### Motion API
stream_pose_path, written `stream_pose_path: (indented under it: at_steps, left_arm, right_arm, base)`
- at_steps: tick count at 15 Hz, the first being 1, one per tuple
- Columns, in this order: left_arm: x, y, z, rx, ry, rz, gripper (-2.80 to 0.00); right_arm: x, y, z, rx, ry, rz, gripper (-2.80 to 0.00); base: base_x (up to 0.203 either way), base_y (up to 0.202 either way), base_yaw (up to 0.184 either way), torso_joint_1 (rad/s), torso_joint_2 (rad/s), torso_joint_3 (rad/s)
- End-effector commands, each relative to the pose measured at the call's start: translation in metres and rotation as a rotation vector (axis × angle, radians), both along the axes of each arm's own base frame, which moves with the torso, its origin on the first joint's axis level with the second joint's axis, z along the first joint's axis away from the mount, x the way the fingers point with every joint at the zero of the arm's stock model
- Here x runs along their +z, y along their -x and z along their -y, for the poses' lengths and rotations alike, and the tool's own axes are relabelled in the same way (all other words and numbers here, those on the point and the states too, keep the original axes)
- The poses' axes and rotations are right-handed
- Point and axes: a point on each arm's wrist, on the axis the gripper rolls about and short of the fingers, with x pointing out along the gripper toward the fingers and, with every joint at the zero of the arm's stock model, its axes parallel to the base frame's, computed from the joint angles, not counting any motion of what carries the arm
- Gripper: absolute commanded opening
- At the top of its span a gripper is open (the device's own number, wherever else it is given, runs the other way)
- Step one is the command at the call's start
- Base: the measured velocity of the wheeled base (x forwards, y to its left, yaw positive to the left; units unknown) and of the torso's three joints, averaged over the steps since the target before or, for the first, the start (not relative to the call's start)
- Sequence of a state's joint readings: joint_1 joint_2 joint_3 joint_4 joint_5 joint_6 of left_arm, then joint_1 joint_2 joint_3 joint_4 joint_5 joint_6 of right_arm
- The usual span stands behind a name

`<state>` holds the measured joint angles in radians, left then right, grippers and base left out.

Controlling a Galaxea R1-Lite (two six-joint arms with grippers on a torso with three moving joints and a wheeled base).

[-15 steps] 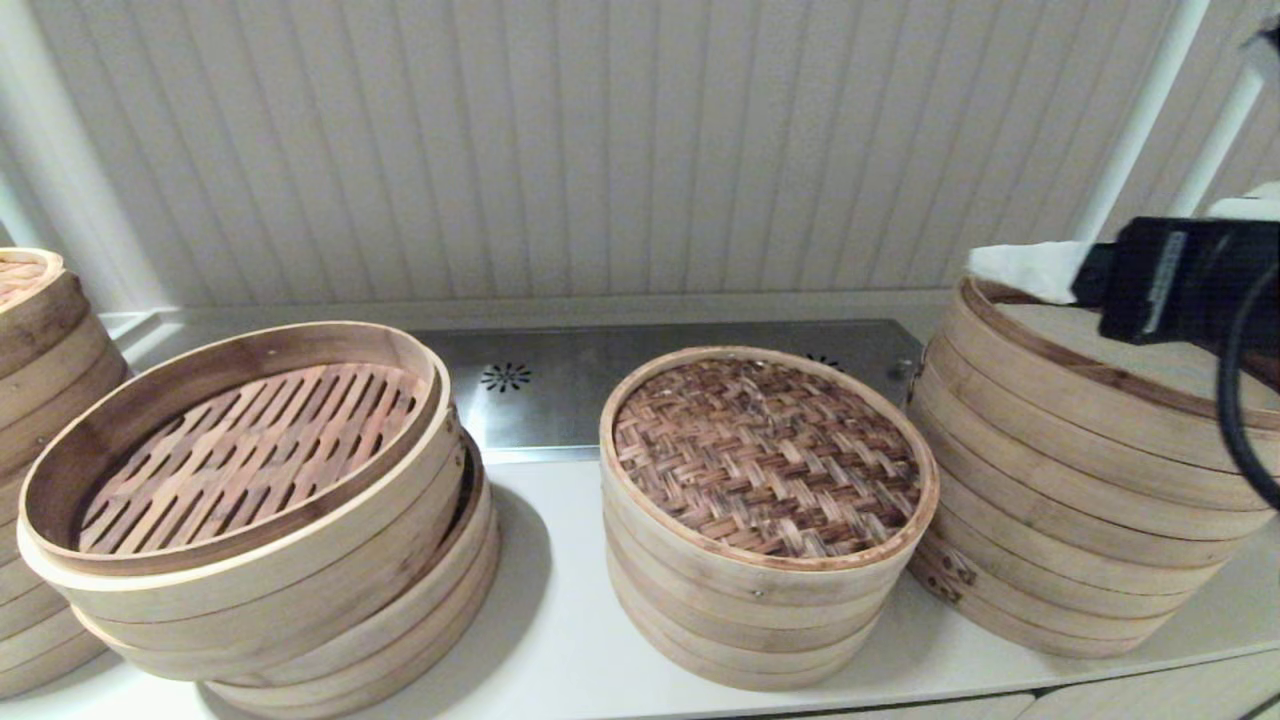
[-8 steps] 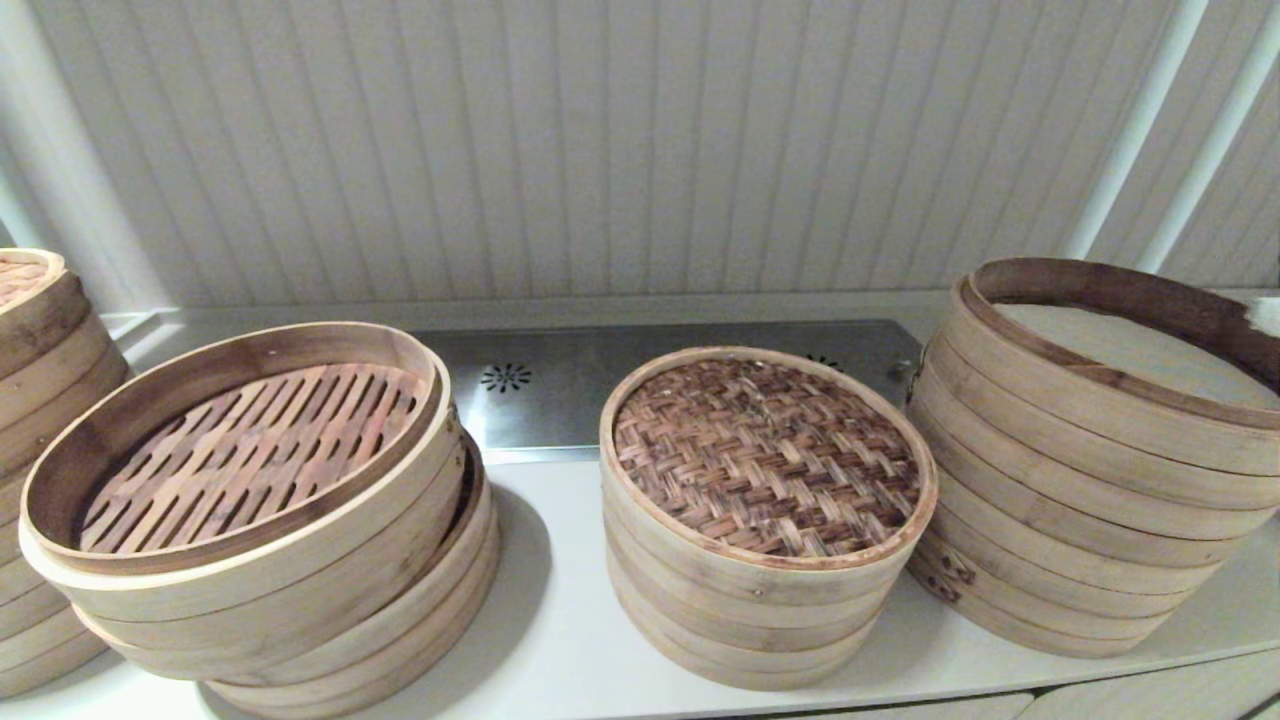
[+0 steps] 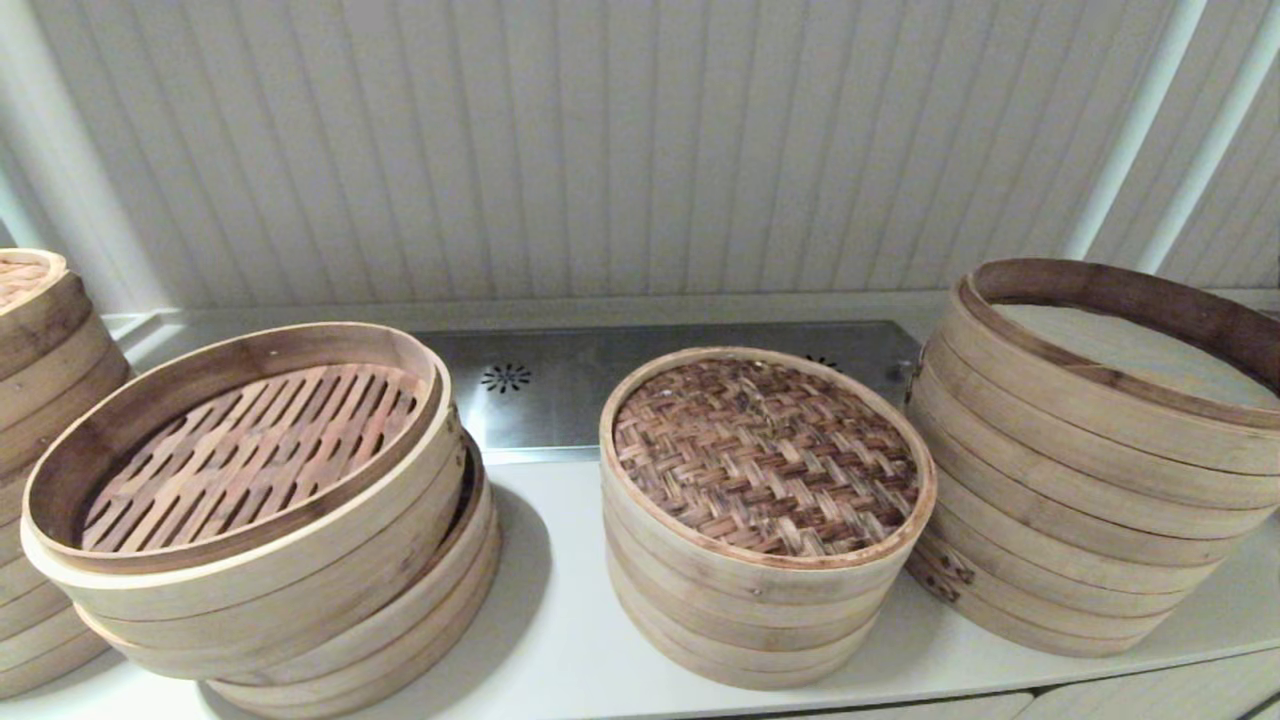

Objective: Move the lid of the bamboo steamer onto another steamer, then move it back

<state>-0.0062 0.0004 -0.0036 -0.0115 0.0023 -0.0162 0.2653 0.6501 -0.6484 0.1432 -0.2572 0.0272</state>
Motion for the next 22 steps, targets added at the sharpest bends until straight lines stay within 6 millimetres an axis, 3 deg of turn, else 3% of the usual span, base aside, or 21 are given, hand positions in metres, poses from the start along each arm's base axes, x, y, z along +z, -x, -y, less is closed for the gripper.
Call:
stream_pose_path:
  at_steps: [1,4,8,10,17,22]
  left_arm:
    - [0.0,0.0,0.0,0.001,0.001,0.001,-2.8]
    - [0.0,0.0,0.0,0.001,0.001,-0.001,-2.8]
    - [0.0,0.0,0.0,0.001,0.001,-0.001,-2.8]
    - [0.0,0.0,0.0,0.001,0.001,0.0,-2.8]
    - [0.0,0.0,0.0,0.001,0.001,0.001,-2.8]
    - [0.0,0.0,0.0,0.001,0.001,-0.001,-2.8]
  right_arm:
    - [-0.028,0.016,0.005,-0.015,0.003,-0.013,-2.8]
    - [-0.057,0.018,0.006,-0.048,0.017,-0.076,-2.8]
    - [-0.074,0.023,0.007,-0.077,0.021,-0.098,-2.8]
    - [-0.093,0.025,0.008,-0.071,0.023,-0.13,-2.8]
    - [-0.122,0.044,0.009,0.01,-0.022,-0.069,-2.8]
    - [-0.143,0.034,0.007,0.026,0.053,0.062,-2.8]
  base:
    - [0.0,0.0,0.0,0.0,0.0,0.0]
    - [0.0,0.0,0.0,0.0,0.0,0.0]
    - [0.0,0.0,0.0,0.0,0.0,0.0]
    - [0.0,0.0,0.0,0.0,0.0,0.0]
    - [0.0,0.0,0.0,0.0,0.0,0.0]
    - [0.0,0.0,0.0,0.0,0.0,0.0]
